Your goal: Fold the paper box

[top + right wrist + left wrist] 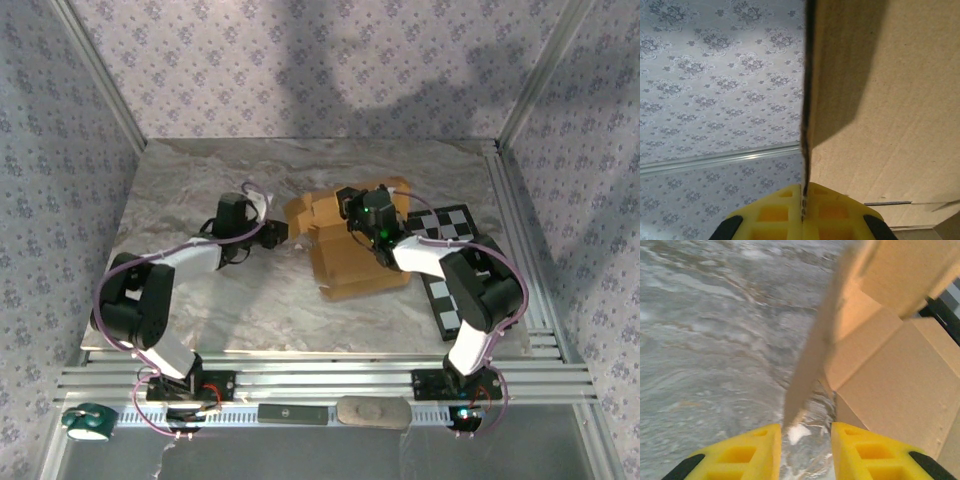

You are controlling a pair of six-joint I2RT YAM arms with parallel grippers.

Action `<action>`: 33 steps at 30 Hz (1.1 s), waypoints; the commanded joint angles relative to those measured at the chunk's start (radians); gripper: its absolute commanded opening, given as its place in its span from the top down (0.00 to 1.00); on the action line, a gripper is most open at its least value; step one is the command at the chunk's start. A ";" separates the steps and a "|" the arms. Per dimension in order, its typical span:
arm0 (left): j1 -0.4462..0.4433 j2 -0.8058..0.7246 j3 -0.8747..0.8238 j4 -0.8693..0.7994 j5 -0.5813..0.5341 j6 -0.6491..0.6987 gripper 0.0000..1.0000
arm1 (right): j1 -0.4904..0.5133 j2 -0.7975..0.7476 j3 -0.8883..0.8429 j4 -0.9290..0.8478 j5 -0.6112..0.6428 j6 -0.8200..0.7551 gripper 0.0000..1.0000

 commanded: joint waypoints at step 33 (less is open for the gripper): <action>-0.013 0.153 0.194 -0.066 -0.046 -0.007 0.81 | -0.026 0.029 0.018 0.020 -0.094 -0.018 1.00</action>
